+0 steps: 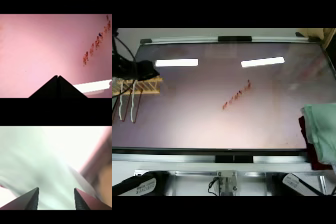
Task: Fold the shirts.
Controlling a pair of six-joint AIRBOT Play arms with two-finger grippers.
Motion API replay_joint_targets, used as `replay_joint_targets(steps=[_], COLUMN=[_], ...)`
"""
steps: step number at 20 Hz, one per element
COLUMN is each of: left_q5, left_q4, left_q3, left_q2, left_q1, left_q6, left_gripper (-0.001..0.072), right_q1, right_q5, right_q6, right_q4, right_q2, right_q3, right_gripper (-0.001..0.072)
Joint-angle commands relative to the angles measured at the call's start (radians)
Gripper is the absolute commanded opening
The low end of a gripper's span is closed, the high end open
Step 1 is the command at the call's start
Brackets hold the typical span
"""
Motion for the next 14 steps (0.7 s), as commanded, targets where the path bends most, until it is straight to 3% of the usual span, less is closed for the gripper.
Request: replay_joint_targets(steps=[1,3,4,5,8,11,14], left_q5=[-0.098,-0.244,-0.289,-0.322,-0.331,-0.179,-0.114], left_q4=[0.399,0.504,0.503,0.503,0.444,0.356,0.357], left_q3=[0.056,0.072,0.071,0.067,-0.03,-0.219,-0.261], left_q2=[-0.073,-0.152,-0.187,-0.215,-0.178,-0.043,-0.023], left_q1=[-0.146,-0.227,-0.251,-0.27,-0.293,-0.293,-0.293], left_q6=[-0.105,-0.1,-0.1,-0.124,-0.104,-0.143,-0.175], left_gripper=[0.0028,0.0036,0.0248,0.0699,0.072,0.072,0.072], right_q1=[0.268,0.451,0.547,0.615,0.726,0.739,0.739], right_q5=[-0.18,-0.101,-0.02,0.061,0.233,0.154,0.098], right_q6=[-0.006,0.014,0.018,0.018,-0.029,-0.004,0.006], right_q4=[0.22,0.26,0.259,0.263,0.309,0.307,0.317], right_q2=[0.015,-0.028,-0.069,-0.107,-0.147,-0.065,-0.045], right_q3=[0.122,0.121,0.121,0.113,-0.008,-0.205,-0.243], right_gripper=[0.0553,0.0553,0.0553,0.0553,0.0553,0.0554,0.0553])
